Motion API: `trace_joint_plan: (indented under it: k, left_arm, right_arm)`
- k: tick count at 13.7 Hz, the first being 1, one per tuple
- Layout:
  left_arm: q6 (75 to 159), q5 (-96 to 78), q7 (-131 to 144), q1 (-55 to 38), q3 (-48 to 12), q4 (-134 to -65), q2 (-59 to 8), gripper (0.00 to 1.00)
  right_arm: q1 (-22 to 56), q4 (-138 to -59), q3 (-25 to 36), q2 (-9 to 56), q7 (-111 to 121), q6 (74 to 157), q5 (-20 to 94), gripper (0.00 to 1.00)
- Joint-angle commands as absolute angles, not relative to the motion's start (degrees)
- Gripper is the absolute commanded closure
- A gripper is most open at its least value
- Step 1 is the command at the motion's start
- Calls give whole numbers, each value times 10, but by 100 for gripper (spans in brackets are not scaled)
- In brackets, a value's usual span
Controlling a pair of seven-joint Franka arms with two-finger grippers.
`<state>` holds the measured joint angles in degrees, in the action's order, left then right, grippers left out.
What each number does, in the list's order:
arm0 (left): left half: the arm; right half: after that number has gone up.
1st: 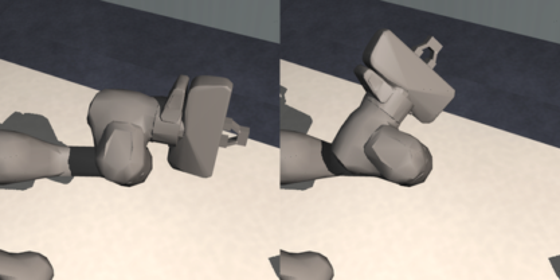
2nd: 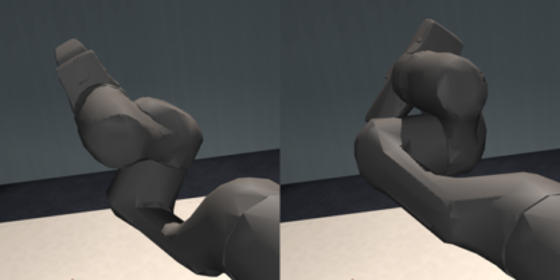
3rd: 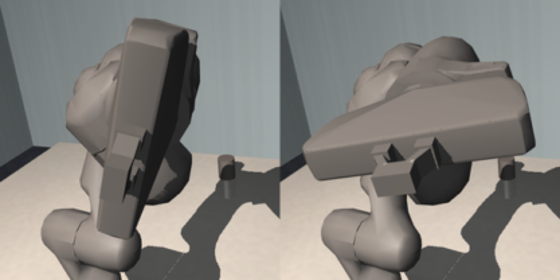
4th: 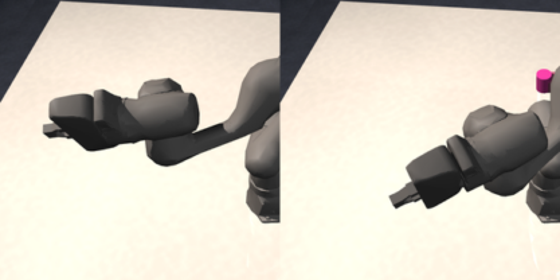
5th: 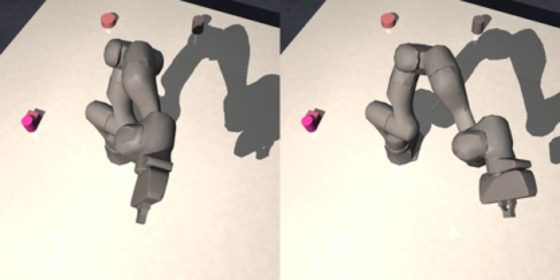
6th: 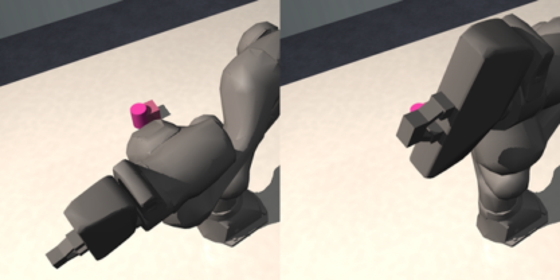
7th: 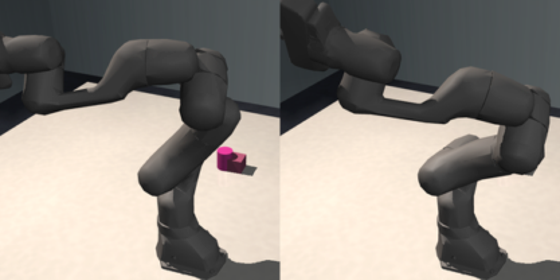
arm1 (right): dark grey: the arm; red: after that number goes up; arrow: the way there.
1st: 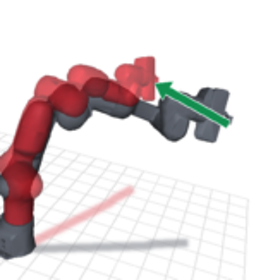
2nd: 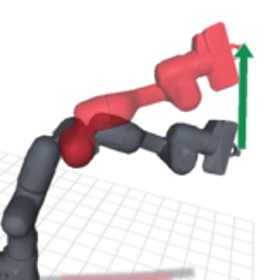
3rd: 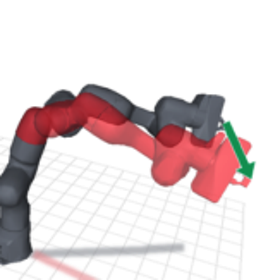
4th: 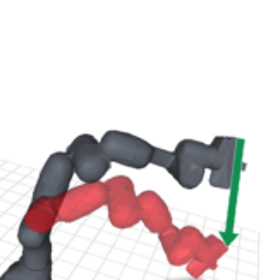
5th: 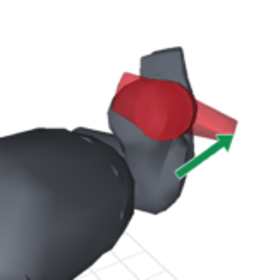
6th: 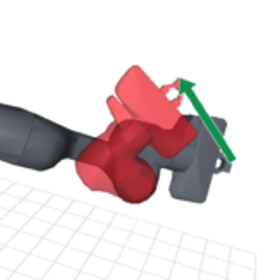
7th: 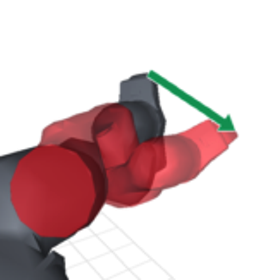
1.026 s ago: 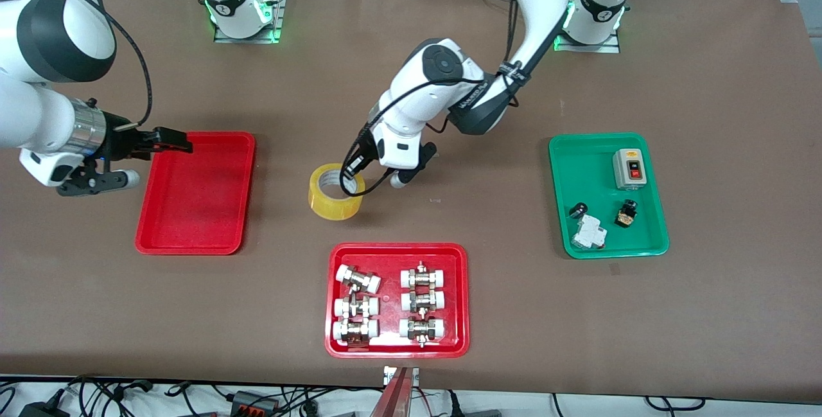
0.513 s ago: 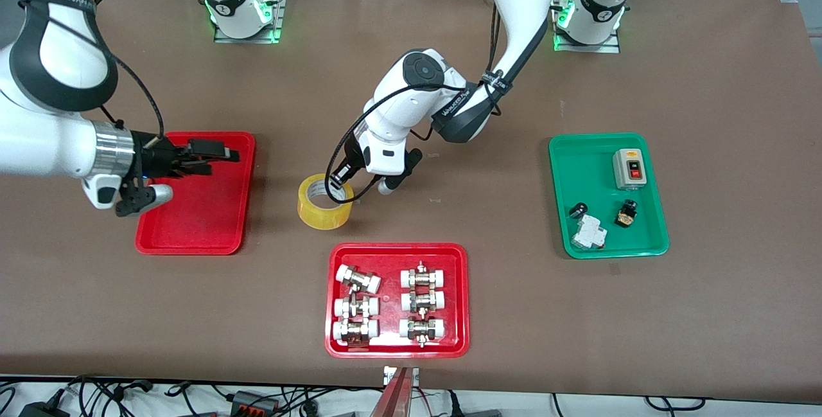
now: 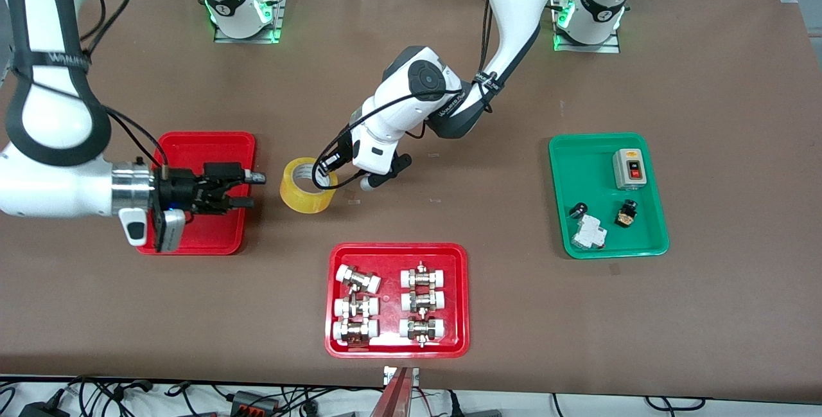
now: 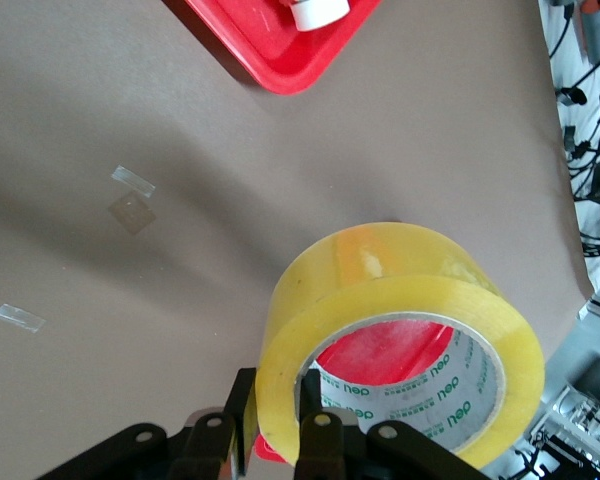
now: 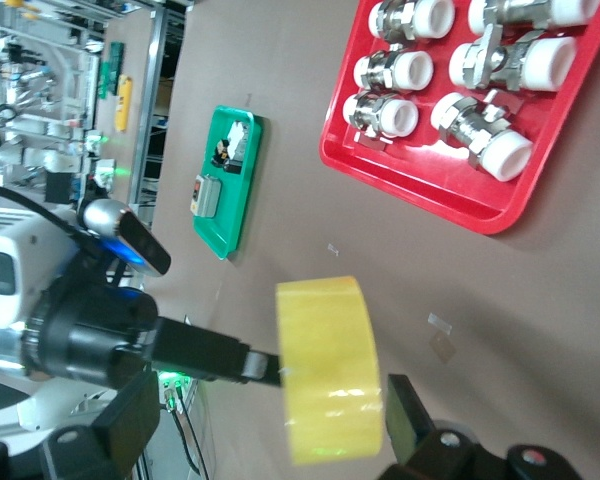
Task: Left arm passes tape to right arm into tray
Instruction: 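Close the right gripper on the tape held by the left gripper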
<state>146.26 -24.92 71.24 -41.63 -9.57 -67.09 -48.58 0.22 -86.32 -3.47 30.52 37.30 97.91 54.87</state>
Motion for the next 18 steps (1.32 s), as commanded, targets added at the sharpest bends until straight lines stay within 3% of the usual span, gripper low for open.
trace_joint_plan:
  k: [1, 18]
  left_arm:
    - [1466, -278, 677, -410, -102, -639, -497, 100]
    - [1466, -282, 679, -410, -102, -609, -522, 100]
  right_arm:
    - [2, -843, -34, 338, 437, 968, 574, 0]
    - [20, -842, -34, 370, 490, 967, 584, 0]
